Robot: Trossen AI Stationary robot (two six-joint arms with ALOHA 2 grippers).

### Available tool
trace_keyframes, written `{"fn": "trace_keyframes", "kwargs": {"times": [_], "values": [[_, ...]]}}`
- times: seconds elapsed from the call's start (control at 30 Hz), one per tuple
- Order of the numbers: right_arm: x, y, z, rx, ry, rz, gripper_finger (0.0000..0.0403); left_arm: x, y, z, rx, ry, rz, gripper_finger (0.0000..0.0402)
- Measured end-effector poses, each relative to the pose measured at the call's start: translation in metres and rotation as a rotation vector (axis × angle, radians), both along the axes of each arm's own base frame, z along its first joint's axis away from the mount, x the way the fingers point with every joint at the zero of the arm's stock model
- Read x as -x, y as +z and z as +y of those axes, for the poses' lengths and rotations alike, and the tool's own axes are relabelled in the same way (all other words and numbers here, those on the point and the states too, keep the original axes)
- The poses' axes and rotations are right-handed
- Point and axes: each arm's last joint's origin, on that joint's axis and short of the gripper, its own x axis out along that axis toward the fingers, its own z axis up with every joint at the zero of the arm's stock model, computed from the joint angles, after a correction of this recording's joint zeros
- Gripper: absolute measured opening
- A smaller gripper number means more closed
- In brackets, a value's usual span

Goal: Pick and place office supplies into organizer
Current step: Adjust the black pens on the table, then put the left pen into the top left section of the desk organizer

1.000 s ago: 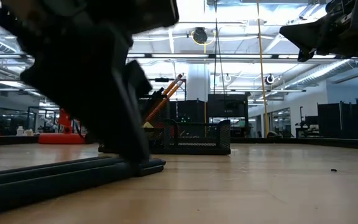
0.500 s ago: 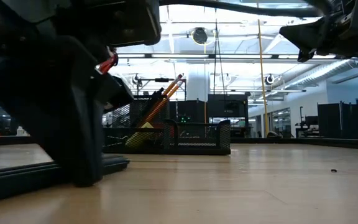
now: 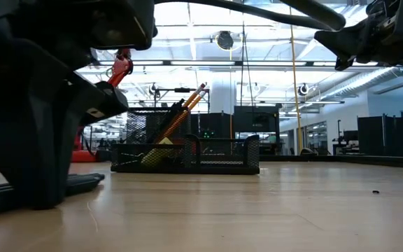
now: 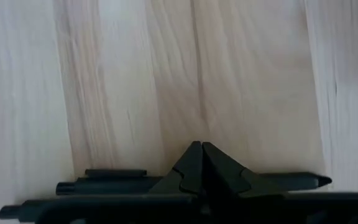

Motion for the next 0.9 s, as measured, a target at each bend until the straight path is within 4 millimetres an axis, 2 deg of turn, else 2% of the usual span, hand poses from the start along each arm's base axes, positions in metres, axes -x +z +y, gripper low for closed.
{"fn": "trace_keyframes", "kwargs": {"times": [0.17,0.33,0.47,0.63,0.73,0.9], "values": [[0.0,0.0,0.0,0.0,0.0,0.0,0.0,0.004,0.0,-0.002,-0.013,0.009,0.023,0.0004],[0.0,0.0,0.0,0.0,0.0,0.001,0.0,0.006,0.0,-0.003,-0.024,-0.002,0.034,0.002],[0.0,0.0,0.0,0.0,0.0,0.001,0.0,0.008,0.006,-0.004,-0.014,-0.032,0.006,0.0023],[0.0,0.0,0.0,0.0,-0.007,0.002,0.0,0.018,0.027,-0.008,0.01,-0.064,-0.028,0.0004],[0.0,-0.001,-0.001,-0.004,-0.025,0.006,0.0,0.021,0.038,-0.014,0.053,-0.087,-0.067,0.0007],[-0.001,-0.001,-0.001,-0.004,-0.025,0.012,0.0,0.025,0.037,-0.021,0.041,-0.087,-0.073,0.0019]]}}
